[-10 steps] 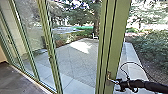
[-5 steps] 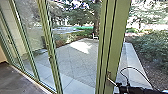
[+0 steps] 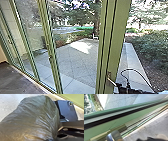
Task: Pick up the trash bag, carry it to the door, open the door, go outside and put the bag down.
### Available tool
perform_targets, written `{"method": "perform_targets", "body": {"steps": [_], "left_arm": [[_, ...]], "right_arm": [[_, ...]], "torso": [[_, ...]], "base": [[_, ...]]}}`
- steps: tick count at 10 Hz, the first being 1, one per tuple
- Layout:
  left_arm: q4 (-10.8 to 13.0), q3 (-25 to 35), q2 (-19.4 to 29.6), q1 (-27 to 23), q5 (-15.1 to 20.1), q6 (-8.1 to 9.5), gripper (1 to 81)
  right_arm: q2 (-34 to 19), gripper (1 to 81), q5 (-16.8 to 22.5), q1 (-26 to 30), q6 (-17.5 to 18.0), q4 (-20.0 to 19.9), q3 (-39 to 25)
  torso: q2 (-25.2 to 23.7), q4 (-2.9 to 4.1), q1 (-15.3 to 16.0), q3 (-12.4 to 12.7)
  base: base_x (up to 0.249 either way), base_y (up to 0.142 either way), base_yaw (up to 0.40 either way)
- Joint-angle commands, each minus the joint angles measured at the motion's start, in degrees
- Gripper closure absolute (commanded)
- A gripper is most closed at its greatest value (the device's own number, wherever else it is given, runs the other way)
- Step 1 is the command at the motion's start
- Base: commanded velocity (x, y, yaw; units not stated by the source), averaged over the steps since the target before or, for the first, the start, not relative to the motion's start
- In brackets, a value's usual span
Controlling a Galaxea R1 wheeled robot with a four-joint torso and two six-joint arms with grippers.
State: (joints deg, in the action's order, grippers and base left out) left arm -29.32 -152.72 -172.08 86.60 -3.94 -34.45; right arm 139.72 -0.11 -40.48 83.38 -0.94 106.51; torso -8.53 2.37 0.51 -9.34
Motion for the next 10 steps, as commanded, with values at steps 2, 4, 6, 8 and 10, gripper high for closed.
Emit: {"method": "perform_targets", "body": {"steps": [2,4,6,8,10], "left_arm": [[0.3,0.1,-0.1,-2.4,3.8,-0.27,81.1],[0.4,0.1,-0.1,-2.4,3.8,-0.27,81.1],[0.3,0.1,-0.2,-2.4,3.8,-0.27,81.1],[0.3,0.1,-0.4,-2.3,3.8,-0.27,81.1],[0.3,0.1,-0.4,-2.3,3.8,-0.27,81.1]], "right_arm": [[0.7,1.0,18.0,-8.2,-0.2,6.8,-2.4],[-0.6,1.0,17.9,-7.3,-0.2,7.3,-3.5],[-1.3,1.0,18.6,-5.5,-0.2,6.9,-4.1],[-2.2,1.0,18.8,-3.8,-0.2,6.6,-5.0],[-3.8,1.0,18.8,-2.0,-0.2,6.6,-6.8]], "torso": [[0.0,0.0,0.0,0.0],[0.0,0.0,0.0,0.0],[0.0,0.02,0.1,-5.3],[0.0,0.02,0.0,-7.1],[0.0,0.0,0.0,-5.4]], "base": [[0.0,0.0,0.0],[0.0,0.0,0.0],[0.0,0.0,0.0],[0.0,0.0,0.0],[0.0,0.0,0.0]]}}
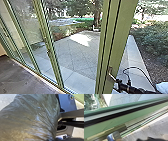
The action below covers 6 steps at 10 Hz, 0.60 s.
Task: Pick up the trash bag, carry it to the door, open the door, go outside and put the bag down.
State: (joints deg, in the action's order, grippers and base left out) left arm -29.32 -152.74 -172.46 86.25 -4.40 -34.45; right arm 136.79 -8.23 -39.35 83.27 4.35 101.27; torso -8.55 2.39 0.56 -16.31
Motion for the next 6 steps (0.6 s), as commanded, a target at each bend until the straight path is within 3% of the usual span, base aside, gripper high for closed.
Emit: {"method": "perform_targets", "body": {"steps": [1,3,6], "left_arm": [[0.4,0.1,-0.1,-1.9,4.2,-0.27,81.1],[0.6,0.1,-0.3,-1.7,4.4,-0.27,81.1],[0.3,0.1,0.1,-1.6,4.6,-0.27,81.1]], "right_arm": [[-1.7,1.0,26.9,-1.7,0.2,1.1,-2.1],[-2.5,1.0,27.9,3.0,1.3,0.9,-2.4],[-2.0,1.0,33.5,8.1,1.9,0.9,-3.0]], "torso": [[0.0,-0.02,0.0,0.1],[0.0,0.0,0.0,-0.9],[0.0,0.0,0.0,-0.8]], "base": [[0.0,0.0,0.0],[0.0,0.0,0.0],[0.0,0.0,0.0]]}}
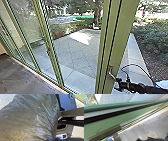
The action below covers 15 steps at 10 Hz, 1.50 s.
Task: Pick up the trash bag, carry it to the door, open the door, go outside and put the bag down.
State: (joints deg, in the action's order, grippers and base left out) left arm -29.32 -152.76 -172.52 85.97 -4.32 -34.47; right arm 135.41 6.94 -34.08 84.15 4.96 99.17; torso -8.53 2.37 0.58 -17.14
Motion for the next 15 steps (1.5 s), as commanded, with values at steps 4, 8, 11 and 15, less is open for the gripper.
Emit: {"method": "perform_targets", "body": {"steps": [4,8,11,15], "left_arm": [[0.2,0.2,0.2,-1.2,4.5,-0.16,81.1],[0.2,0.1,0.4,-1.2,4.5,-0.15,81.1],[0.1,0.1,0.7,-0.9,4.5,-0.15,81.1],[0.2,0.1,0.9,-0.2,4.5,-0.15,81.1]], "right_arm": [[0.1,1.0,18.0,2.6,1.0,0.3,0.8],[0.1,1.0,17.6,2.7,1.0,0.2,1.0],[-0.5,1.0,17.4,4.2,1.2,0.2,1.6],[-0.4,1.0,17.4,6.8,0.8,0.3,4.2]], "torso": [[0.0,0.0,0.0,-2.2],[0.0,0.0,-0.1,-3.4],[0.0,-0.06,-0.2,-5.7],[-0.1,-0.11,-0.2,-5.6]], "base": [[0.0,0.0,0.0],[0.0,0.0,0.0],[0.0,0.0,0.0],[0.0,0.0,0.0]]}}
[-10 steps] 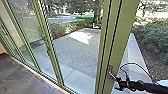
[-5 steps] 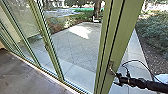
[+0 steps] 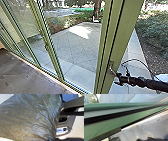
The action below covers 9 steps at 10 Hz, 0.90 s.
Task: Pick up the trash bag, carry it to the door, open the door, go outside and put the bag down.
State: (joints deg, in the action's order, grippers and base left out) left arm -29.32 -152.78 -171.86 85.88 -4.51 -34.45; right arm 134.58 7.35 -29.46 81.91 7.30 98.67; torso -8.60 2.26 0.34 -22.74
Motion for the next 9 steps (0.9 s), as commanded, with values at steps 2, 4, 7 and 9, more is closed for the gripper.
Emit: {"method": "perform_targets", "body": {"steps": [2,4,7,9], "left_arm": [[0.1,0.2,0.4,0.0,4.7,-0.18,81.1],[0.1,0.2,0.5,0.0,4.7,-0.18,81.1],[0.1,0.2,0.6,0.1,4.7,-0.09,81.1],[0.1,0.2,0.6,0.1,4.7,-0.09,81.1]], "right_arm": [[0.6,1.0,16.8,3.0,2.6,-1.9,5.3],[0.6,1.0,16.6,4.0,2.5,-1.9,5.6],[0.5,1.0,15.7,5.9,2.4,-1.7,6.8],[0.5,1.0,15.6,7.6,2.4,-1.7,7.7]], "torso": [[0.0,0.0,0.0,0.0],[0.0,0.0,0.0,0.0],[0.0,0.0,0.0,0.0],[0.0,0.0,0.0,-0.1]], "base": [[0.0,0.0,0.0],[0.0,0.0,0.0],[0.0,0.0,0.0],[0.0,0.0,0.0]]}}
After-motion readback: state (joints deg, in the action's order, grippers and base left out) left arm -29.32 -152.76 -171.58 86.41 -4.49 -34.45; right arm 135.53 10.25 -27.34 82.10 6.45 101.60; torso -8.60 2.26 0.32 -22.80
